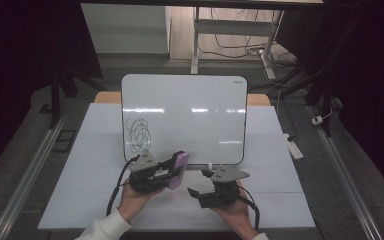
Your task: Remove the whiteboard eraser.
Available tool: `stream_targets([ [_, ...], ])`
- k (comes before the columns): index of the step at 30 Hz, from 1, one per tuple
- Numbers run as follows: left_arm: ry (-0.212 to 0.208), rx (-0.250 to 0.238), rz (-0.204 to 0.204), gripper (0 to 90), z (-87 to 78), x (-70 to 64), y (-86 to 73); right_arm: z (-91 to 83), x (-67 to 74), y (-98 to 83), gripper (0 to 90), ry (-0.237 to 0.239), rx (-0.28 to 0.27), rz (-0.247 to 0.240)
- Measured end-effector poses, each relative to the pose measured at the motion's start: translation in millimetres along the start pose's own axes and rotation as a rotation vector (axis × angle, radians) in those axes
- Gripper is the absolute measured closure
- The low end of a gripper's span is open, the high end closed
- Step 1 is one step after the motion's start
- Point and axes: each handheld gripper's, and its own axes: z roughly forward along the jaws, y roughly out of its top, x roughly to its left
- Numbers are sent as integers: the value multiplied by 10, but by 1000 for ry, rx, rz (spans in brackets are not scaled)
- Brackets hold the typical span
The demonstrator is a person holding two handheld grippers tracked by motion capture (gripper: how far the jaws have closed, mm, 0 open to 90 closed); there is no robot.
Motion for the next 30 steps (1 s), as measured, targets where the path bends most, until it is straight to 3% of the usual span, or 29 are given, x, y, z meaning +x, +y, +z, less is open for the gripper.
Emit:
stream_targets([
  [20,-10,-31,-1,608,41,-100,-24,267,199,14,213,41,11,78],
  [30,-7,-58,-5,609,36,-137,-37,272,225,25,307,3,-11,83],
])
